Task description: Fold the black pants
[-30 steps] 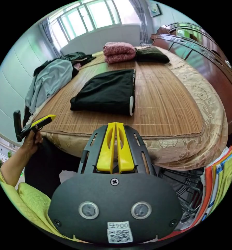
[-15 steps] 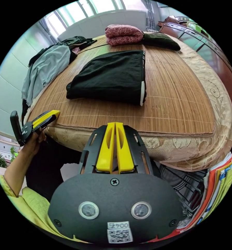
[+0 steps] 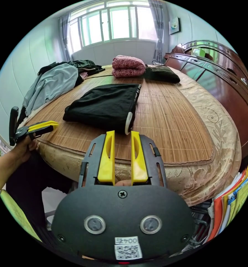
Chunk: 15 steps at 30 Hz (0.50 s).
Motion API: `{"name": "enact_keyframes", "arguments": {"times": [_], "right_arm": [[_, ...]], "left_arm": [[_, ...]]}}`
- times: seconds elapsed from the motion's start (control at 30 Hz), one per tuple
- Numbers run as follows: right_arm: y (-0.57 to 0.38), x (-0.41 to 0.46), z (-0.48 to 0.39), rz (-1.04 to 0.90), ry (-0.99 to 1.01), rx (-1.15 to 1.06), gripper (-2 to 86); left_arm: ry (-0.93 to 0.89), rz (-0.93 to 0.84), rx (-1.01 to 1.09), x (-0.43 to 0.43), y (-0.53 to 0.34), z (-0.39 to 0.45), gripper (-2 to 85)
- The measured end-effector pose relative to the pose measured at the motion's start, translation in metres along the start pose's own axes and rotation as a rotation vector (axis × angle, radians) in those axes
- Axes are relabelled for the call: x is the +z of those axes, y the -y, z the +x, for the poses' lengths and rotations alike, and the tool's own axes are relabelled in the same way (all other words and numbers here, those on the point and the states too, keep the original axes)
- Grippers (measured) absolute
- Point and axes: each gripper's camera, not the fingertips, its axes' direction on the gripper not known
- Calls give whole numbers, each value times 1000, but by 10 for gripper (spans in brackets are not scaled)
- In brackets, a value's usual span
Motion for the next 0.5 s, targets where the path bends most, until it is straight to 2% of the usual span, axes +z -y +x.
{"name": "enact_keyframes", "arguments": {"times": [0.17,0.5], "right_arm": [[-2,-2,8,35,-5,-14,92],[-12,9,51,-42,-38,-25,98]], "left_arm": [[6,-23,-36,7,11,-6,63],[-91,-33,-104,12,27,-25,71]]}}
